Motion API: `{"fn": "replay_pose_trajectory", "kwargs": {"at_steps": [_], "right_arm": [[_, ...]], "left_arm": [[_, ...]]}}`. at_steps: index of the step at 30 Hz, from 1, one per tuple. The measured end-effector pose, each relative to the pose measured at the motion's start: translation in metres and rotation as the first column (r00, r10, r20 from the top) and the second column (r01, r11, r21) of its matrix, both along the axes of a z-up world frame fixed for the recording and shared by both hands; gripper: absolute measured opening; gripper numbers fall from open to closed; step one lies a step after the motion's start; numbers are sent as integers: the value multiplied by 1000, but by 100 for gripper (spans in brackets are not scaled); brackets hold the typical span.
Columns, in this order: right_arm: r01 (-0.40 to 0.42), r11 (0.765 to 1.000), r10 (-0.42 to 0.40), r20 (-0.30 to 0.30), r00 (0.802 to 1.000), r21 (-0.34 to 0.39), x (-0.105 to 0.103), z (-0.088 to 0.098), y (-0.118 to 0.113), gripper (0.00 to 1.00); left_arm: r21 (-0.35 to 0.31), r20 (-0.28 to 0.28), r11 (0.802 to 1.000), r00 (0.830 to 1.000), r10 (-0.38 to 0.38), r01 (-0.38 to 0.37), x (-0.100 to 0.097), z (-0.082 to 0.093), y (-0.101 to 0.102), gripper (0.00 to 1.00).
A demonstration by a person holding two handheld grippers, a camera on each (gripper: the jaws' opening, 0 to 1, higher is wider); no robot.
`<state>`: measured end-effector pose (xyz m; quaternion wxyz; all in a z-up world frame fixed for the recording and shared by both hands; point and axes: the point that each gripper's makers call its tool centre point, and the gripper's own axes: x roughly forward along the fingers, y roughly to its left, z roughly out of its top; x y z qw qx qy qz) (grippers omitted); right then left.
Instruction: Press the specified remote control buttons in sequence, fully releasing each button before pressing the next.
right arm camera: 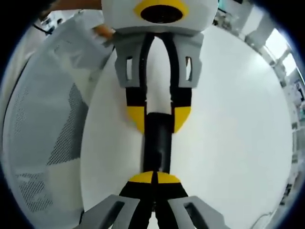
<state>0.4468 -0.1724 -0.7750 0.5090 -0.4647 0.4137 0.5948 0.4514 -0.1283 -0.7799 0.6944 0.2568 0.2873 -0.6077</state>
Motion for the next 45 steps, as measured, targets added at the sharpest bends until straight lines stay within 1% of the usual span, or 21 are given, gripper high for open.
{"fn": "replay_pose_trajectory", "kwargs": {"at_steps": [11, 20, 24, 30, 33, 37, 45], "right_arm": [[18, 1000, -18, 5, 1000, 24, 2, 1, -3, 0], [45, 997, -47, 16, 999, 64, -1, 11, 1, 0], [38, 997, -40, 37, 998, 69, 0, 12, 1, 0], [36, 996, -40, 46, 998, 81, -4, 13, 1, 0], [33, 996, -37, 50, 998, 81, -7, 13, 0, 0], [28, 997, -32, 49, 998, 78, -9, 8, -2, 0], [29, 996, -34, 61, 998, 82, -8, 4, 0, 0]], "left_arm": [[1, 0, 1000, 1000, 1, -1, 0, 0, 0, 24], [0, 0, 1000, 1000, -2, 2, 1, -1, 0, 24], [1, 0, 1000, 1000, -3, 3, 1, -1, 0, 24], [0, 0, 1000, 1000, -2, 2, 1, -1, 0, 24], [0, 0, 1000, 1000, -2, 2, 1, -1, 0, 24], [0, 0, 1000, 1000, -3, 3, 1, -1, 0, 24], [2, 0, 1000, 1000, -2, 2, 2, -1, 0, 24]]}}
